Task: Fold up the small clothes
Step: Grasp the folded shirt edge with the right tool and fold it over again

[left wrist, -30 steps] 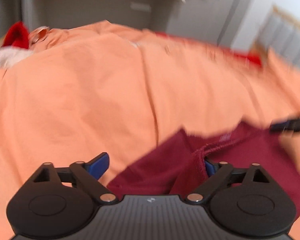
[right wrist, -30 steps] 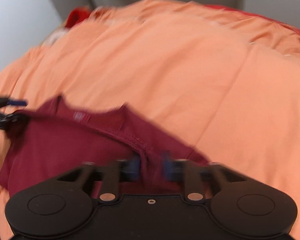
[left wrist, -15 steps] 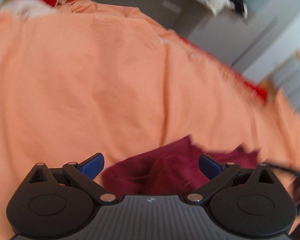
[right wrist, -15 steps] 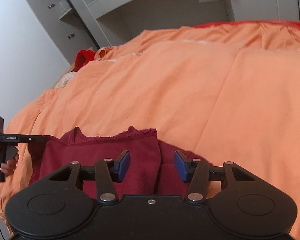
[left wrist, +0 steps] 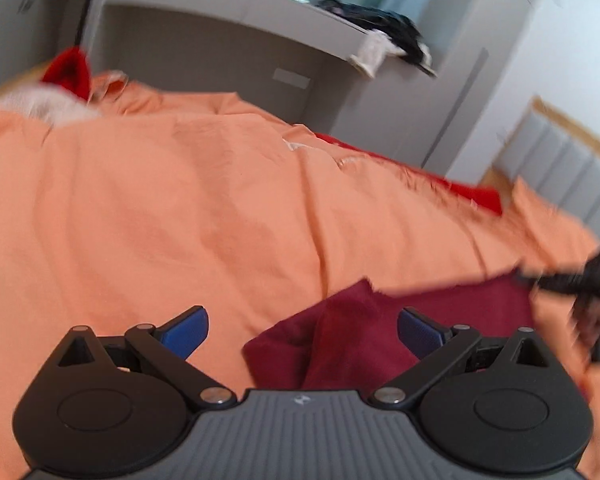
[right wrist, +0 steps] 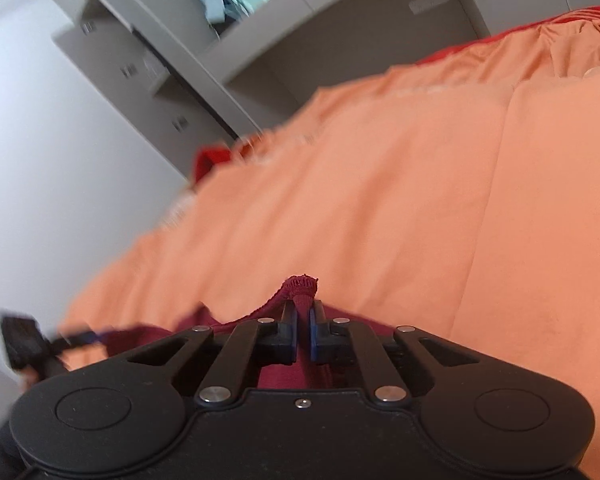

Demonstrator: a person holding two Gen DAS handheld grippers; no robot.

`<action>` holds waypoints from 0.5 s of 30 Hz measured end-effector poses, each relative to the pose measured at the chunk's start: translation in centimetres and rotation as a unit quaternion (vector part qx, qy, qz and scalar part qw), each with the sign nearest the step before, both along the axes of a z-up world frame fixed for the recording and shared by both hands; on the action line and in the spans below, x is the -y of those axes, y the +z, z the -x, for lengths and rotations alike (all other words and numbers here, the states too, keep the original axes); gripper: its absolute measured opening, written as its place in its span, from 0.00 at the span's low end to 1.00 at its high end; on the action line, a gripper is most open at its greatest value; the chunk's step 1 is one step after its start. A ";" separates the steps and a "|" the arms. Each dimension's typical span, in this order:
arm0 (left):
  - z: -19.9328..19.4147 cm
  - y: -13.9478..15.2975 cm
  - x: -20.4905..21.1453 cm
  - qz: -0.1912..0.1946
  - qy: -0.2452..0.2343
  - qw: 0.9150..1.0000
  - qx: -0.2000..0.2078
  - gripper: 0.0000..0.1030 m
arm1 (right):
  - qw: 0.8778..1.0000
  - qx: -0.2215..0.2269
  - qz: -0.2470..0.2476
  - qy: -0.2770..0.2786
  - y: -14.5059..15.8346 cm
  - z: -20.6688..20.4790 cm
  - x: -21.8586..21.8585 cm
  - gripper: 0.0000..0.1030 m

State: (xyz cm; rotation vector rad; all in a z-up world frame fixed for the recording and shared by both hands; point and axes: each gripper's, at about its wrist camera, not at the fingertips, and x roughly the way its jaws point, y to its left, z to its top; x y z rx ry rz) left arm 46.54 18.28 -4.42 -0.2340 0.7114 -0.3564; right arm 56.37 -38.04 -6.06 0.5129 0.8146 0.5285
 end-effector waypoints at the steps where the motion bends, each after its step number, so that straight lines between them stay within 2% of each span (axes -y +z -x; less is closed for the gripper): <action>1: 0.0 -0.2 0.6 -0.008 -0.011 1.000 0.004 0.99 | 1.000 0.004 -0.005 -0.005 0.5 0.2 0.7 0.05; 4: -0.6 -0.8 2.7 -0.025 -0.022 0.999 -0.001 0.92 | 1.000 0.011 -0.004 -0.019 1.7 0.7 2.5 0.05; 6: -1.9 -1.6 4.1 -0.070 0.009 0.997 -0.020 0.87 | 1.000 0.001 -0.009 -0.026 1.9 0.9 3.4 0.05; 7: -2.4 -2.1 4.4 -0.087 0.023 0.995 -0.029 0.81 | 1.000 -0.002 -0.003 -0.029 1.9 1.1 3.6 0.05; 8: -2.8 -2.4 4.8 -0.097 0.027 0.994 -0.034 0.80 | 0.999 -0.006 0.003 -0.032 1.6 1.1 3.8 0.05; 10: -3.3 -2.8 5.1 -0.090 0.039 0.995 -0.033 0.80 | 0.999 -0.017 0.005 -0.047 1.0 1.2 4.3 0.05; 13: -3.5 -3.1 4.7 -0.059 0.047 0.997 -0.032 0.81 | 0.997 -0.034 -0.014 -0.061 -0.7 1.2 5.1 0.05; 15: -3.6 -4.2 4.2 -0.080 0.058 0.994 -0.051 0.81 | 0.997 -0.044 -0.015 -0.062 -1.9 0.9 5.4 0.05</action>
